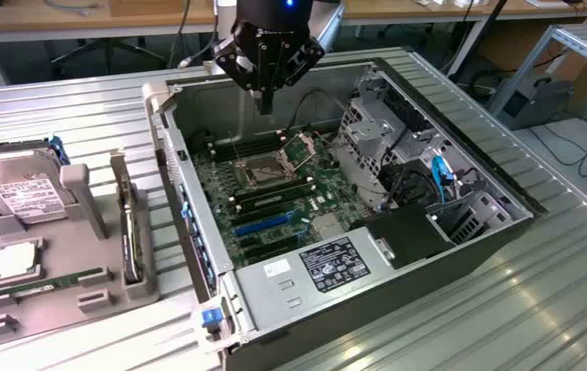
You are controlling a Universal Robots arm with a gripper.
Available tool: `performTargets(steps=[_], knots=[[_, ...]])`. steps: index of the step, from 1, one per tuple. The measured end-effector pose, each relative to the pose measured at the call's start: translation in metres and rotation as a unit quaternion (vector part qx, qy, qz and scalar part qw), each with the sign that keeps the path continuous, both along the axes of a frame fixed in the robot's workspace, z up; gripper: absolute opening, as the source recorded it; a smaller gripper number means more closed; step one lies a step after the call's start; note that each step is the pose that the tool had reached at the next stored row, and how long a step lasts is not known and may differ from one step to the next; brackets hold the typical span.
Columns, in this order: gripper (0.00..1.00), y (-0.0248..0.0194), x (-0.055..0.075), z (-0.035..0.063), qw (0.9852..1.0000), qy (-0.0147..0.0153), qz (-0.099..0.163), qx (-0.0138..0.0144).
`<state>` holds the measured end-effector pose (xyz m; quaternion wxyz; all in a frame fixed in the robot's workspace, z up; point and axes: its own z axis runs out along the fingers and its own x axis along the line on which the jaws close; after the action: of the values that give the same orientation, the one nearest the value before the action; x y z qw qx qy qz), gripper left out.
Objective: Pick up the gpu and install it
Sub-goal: 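Reach for the gpu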
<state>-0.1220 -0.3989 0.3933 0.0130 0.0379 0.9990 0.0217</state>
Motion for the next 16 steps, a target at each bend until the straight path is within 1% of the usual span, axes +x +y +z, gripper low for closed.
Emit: performTargets(steps=[16], knots=[[0.11,0.0,-0.0104,0.0,1.0,-0.0002,0.0,0.0]])
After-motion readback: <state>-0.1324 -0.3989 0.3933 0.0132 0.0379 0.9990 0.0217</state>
